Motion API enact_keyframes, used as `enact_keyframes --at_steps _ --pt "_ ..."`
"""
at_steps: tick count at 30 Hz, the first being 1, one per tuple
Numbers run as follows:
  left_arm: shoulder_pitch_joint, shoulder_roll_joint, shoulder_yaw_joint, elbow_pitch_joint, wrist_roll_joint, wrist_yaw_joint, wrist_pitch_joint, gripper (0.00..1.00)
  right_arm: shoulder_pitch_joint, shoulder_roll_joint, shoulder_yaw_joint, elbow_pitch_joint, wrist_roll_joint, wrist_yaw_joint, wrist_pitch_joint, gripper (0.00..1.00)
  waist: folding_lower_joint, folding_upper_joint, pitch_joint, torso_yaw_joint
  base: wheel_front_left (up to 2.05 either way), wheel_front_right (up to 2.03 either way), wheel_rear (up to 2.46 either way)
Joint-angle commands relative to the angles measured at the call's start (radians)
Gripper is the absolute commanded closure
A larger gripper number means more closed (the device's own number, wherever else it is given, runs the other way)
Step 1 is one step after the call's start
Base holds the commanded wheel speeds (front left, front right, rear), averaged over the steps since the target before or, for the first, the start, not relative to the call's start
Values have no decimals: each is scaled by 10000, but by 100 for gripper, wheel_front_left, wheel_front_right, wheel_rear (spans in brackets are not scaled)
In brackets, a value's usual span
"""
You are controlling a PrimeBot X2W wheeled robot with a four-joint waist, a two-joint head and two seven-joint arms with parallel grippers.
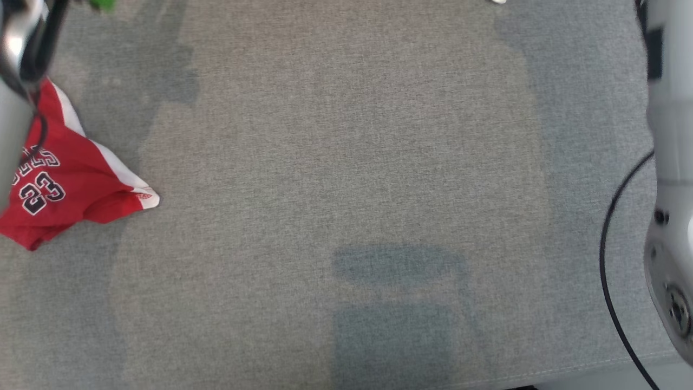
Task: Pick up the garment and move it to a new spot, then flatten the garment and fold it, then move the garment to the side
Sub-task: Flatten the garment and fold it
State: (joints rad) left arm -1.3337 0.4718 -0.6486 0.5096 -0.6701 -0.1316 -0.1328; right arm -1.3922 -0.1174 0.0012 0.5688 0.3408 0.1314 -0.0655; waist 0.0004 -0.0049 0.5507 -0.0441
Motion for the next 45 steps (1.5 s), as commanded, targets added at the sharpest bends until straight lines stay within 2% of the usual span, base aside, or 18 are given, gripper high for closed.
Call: enact_keyframes --at_steps 1,4,6,9,11,13,19,28,33,39,45 --pt "636 423 -508 51 -117 20 -330 100 882 -396 447 -256 437 -13 -79 100 -4 49 134 -446 0 0 0" --pt "1867 1085 -1492 -39 -753 21 -939 100 2973 -1288 1617 -1118 1309 -10 -135 100 -4 49 -133 -480 0 0 0" --pt "2939 1416 -1941 -99 -1074 21 -1174 100 4648 -1834 1931 -1497 1839 -12 -178 100 -4 49 -495 -486 0 0 0" --pt "4633 1514 -2117 -305 -1655 19 -1315 100 6789 -2392 2081 -2048 2534 -9 -318 100 -4 49 -1101 -460 0 0 0" --pt "5612 1511 -1745 -518 -1802 21 -1344 100 8086 -2572 2001 -2298 2924 -9 -382 100 -4 49 -1468 -441 0 0 0" --pt "6686 1253 -1225 -831 -1764 37 -1325 100 9202 -2738 1793 -2459 3108 -10 -449 100 -4 49 -1776 -385 0 0 0" --pt "9373 540 35 -1804 -1012 159 -1324 100 11569 -2743 1036 -2866 3573 -15 -455 100 -4 49 -2605 -202 0 0 0" --pt "12553 -151 430 -2520 -323 659 -1326 100 13611 -2706 831 -2948 3234 -13 -192 100 -4 49 -3711 -260 0 0 0" --pt "13724 -452 539 -2908 -599 899 -1325 100 14557 -2803 747 -2968 3202 -15 -131 100 -4 49 -4000 -139 0 0 0" --pt "14096 -294 678 -3562 -861 1001 -1135 100 15250 -2866 166 -3988 3739 -15 24 100 -4 49 -3975 3 0 0 0" --pt "13707 134 883 -4503 -1200 1198 -226 100 14583 -2955 -199 -4845 3911 -13 566 100 -4 49 -3748 -30 0 0 0"
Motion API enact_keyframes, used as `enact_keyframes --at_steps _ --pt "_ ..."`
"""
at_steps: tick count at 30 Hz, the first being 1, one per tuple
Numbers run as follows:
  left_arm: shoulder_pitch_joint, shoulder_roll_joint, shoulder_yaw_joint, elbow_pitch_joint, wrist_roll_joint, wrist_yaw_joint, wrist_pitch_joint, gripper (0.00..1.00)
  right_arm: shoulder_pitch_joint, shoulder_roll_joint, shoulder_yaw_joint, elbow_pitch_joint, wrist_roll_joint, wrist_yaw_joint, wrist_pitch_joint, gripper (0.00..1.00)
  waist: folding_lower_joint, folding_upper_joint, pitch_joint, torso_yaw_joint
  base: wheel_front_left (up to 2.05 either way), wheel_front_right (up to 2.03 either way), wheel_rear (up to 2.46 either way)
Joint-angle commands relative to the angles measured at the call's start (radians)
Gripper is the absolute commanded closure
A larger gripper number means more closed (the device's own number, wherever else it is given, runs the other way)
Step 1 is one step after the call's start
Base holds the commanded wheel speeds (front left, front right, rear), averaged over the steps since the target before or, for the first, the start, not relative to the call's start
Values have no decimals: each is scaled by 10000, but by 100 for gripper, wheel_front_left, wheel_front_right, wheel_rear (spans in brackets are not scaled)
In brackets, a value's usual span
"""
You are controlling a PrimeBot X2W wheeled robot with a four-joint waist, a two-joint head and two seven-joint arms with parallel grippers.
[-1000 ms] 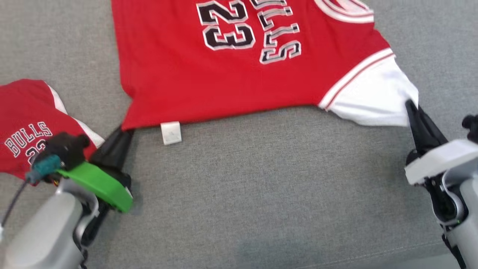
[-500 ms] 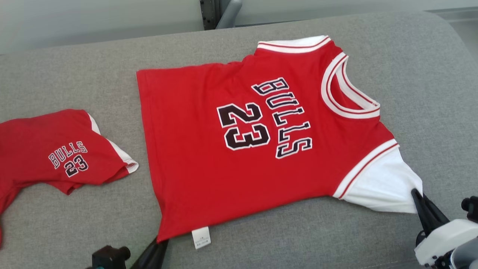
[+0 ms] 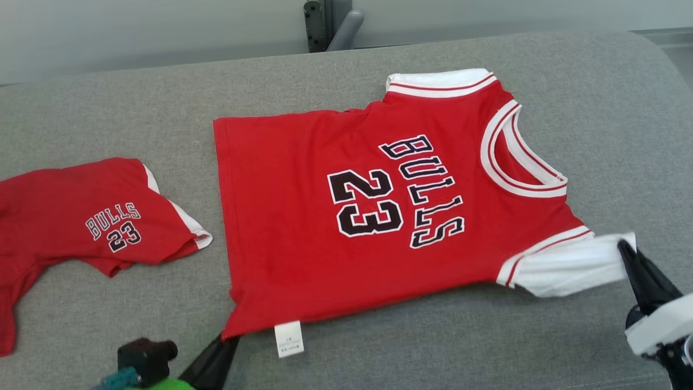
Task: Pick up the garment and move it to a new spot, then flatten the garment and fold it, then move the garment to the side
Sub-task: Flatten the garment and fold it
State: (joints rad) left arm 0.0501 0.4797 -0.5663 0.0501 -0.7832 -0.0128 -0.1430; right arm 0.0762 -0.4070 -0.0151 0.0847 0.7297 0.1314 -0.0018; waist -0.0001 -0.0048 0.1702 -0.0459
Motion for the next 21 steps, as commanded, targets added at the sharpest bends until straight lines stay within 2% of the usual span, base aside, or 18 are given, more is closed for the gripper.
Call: enact_keyframes --at_steps 1,8,9,12,21 --pt "-283 159 100 -129 -102 99 168 100 -312 -72 -46 -104 -27 -13 107 100 1 48 121 -10 0 0 0" --pt "-2032 529 74 -903 -445 419 2557 100 -2458 72 406 379 -671 -12 1398 100 1 48 561 150 0 0 0" --pt "-2732 490 101 -649 -392 480 3021 100 -3116 193 561 845 -904 -12 1665 100 1 48 694 178 0 0 0" --pt "-3646 219 -1 -6 -399 448 3541 100 -4024 383 670 1664 -1243 -12 1847 100 1 48 904 244 0 0 0" --pt "-5586 -598 -514 2320 -444 11 4598 100 -6056 708 1155 3751 -2619 -10 1438 100 1 48 1311 317 0 0 0"
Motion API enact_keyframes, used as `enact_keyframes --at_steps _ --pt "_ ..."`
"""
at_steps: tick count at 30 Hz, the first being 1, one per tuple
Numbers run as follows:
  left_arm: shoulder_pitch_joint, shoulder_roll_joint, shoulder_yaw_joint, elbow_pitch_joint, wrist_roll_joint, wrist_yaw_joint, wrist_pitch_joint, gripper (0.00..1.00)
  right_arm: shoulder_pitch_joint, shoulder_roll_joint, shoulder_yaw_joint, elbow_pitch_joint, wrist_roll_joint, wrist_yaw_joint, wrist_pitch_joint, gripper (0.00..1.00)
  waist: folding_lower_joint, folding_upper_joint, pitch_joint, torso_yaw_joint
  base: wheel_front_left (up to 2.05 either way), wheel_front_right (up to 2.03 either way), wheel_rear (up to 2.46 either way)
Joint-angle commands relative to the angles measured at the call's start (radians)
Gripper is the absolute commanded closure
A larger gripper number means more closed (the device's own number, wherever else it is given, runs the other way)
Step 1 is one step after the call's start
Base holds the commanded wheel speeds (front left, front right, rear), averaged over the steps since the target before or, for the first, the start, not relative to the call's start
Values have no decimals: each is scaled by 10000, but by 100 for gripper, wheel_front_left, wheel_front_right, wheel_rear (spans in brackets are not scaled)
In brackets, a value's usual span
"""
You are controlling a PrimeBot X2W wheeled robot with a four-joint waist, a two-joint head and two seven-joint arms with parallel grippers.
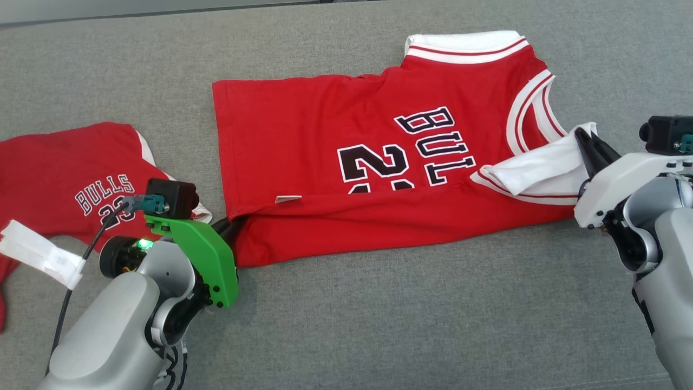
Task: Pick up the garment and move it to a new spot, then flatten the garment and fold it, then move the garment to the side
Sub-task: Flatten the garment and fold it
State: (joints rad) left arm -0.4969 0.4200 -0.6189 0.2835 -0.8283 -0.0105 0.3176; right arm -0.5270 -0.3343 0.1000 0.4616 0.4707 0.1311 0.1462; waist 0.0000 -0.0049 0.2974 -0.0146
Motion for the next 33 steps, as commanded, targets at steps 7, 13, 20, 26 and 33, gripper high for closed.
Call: enact_keyframes --at_steps 7,13,20,26,33 --pt "-155 -359 60 756 -178 -32 -304 0 -607 -182 653 653 -516 -6 -1041 0 0 49 -2 -28 0 0 0" --pt "996 -216 553 -12 -568 397 -958 0 17 -809 797 -75 -1155 -8 -1849 0 0 49 -431 -129 0 0 0" --pt "2638 81 795 -1551 -773 1230 -1303 0 1540 -1263 535 -1613 -1875 -8 -478 0 0 49 -564 -275 0 0 0" --pt "2680 -78 823 -1741 -845 1521 -1184 0 2131 -1187 118 -2094 -2207 -8 580 0 0 49 -252 -326 0 0 0" --pt "2175 -243 779 -1261 -989 1428 -909 0 1917 -934 100 -1758 -2377 -8 1279 0 0 49 120 -286 0 0 0"
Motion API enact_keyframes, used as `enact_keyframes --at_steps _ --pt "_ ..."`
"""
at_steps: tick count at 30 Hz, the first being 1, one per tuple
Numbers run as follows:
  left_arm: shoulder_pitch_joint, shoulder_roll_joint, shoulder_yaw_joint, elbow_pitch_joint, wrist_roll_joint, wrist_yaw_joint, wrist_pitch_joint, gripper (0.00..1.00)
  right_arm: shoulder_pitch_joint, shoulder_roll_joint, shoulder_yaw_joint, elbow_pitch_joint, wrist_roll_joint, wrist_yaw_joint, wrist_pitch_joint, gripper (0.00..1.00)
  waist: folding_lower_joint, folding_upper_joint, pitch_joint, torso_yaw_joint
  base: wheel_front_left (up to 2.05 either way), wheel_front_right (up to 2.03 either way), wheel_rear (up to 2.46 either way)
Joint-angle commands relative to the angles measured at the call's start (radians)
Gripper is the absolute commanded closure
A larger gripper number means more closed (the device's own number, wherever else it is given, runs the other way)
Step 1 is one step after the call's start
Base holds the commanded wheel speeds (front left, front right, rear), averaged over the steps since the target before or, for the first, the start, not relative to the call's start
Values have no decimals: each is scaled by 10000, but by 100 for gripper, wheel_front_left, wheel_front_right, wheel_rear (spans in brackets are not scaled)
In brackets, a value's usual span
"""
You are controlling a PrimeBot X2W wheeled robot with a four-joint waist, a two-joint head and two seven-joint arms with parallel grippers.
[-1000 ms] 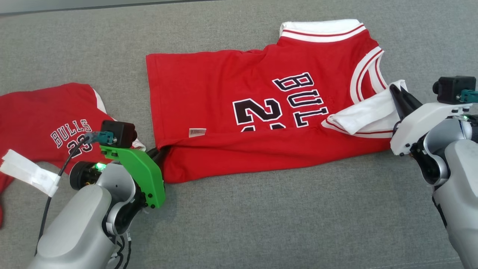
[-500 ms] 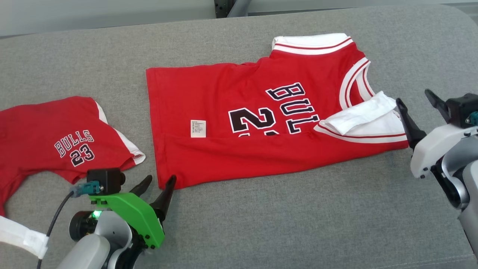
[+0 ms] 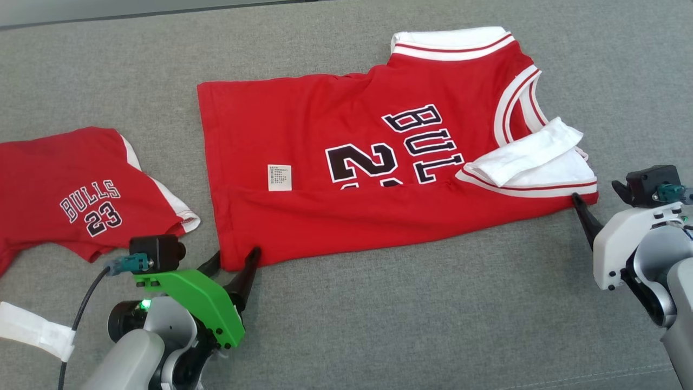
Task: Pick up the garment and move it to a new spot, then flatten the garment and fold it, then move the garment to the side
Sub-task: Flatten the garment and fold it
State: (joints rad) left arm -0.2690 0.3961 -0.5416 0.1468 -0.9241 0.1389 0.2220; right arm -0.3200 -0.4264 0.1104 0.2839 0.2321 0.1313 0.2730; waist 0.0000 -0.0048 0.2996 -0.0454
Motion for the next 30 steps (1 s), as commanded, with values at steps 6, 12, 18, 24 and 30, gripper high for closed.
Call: enact_keyframes --at_steps 6,12,18,24,30 --pt "-425 -254 -195 589 -216 -388 322 0 -559 135 128 681 204 -10 272 0 0 48 270 89 0 0 0" --pt "-685 -382 -532 1216 -271 -775 660 100 -906 398 309 1594 888 -4 499 20 0 48 327 141 0 0 0" --pt "-741 -204 -427 1314 -548 -1256 675 100 -1064 277 794 1934 2347 -10 1083 100 0 48 179 142 0 0 0" --pt "-227 579 -210 203 -582 -1345 721 100 -742 -1023 1315 618 3821 -10 2044 100 0 48 -150 -1 0 0 0" --pt "957 1426 112 -1731 -945 -978 884 100 243 -2270 951 -947 4789 -15 3181 100 0 48 -390 -161 0 0 0"
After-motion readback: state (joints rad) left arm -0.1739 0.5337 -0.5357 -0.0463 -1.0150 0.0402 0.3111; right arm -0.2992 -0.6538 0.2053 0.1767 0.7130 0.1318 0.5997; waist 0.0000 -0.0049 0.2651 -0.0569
